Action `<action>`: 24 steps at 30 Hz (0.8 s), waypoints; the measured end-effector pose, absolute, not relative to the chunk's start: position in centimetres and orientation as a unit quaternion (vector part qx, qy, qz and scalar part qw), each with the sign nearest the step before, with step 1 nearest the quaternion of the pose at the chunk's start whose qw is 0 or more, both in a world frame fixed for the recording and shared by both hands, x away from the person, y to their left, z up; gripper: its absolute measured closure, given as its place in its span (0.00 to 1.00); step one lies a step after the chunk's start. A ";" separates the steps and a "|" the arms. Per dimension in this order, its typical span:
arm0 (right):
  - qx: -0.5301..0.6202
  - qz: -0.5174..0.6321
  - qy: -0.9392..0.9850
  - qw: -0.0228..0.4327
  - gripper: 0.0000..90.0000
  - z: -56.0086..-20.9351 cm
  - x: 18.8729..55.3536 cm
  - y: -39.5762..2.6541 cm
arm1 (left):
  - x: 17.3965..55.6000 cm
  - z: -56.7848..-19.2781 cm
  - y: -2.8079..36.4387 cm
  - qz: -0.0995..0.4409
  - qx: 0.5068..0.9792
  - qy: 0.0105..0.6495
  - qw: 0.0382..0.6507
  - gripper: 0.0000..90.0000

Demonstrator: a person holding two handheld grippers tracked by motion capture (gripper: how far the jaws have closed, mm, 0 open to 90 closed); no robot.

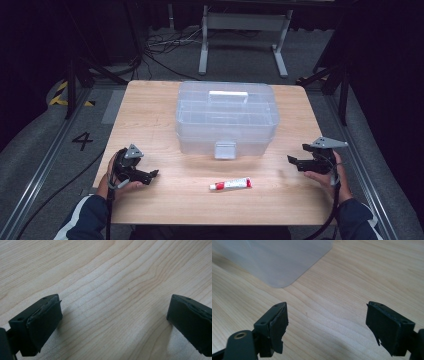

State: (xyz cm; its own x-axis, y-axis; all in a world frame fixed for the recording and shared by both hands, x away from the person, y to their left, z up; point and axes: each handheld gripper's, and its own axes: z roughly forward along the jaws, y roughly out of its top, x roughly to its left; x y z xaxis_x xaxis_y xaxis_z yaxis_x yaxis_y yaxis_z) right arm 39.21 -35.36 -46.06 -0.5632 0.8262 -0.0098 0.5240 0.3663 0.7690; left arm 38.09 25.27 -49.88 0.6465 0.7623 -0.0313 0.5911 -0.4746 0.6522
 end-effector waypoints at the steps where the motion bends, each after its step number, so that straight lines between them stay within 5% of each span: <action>1: 0.418 0.375 0.802 0.204 0.22 -45.7 39.1 -35.4 | 38.1 -49.9 25.3 0.133 0.848 0.399 0.322 0.00; 24: 0.350 0.433 0.793 0.250 0.31 -34.7 40.9 -32.0 | 38.1 -49.9 25.3 0.131 0.848 0.400 0.321 0.00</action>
